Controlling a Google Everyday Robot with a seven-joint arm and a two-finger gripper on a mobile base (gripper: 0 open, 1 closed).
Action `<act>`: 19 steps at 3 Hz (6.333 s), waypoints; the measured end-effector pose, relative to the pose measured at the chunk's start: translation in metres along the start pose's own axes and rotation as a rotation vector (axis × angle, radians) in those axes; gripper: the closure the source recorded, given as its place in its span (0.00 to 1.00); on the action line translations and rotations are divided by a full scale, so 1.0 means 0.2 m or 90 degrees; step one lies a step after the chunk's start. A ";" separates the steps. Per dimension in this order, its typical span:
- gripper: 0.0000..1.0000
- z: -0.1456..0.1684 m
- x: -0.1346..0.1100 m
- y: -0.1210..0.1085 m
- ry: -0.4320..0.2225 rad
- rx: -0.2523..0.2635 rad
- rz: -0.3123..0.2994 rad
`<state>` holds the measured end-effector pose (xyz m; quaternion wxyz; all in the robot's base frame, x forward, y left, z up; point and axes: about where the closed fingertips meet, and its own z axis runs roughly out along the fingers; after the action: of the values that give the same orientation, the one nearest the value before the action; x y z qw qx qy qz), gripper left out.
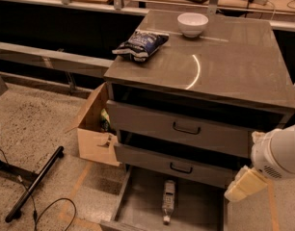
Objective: Pick blue plastic bottle from middle drawer and place on counter
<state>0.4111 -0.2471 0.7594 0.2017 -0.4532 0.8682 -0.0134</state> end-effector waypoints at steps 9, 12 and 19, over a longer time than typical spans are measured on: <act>0.00 1.10 0.18 0.19 -0.032 -0.077 0.488; 0.00 1.63 0.19 0.13 -0.171 -0.102 0.676; 0.00 2.44 0.30 0.15 -0.153 0.023 0.651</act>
Offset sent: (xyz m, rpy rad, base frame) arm 0.0092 0.0005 -0.0014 0.0077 -0.0402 -0.0161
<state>0.5350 -0.1990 0.2857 0.2881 0.0339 0.9489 0.1239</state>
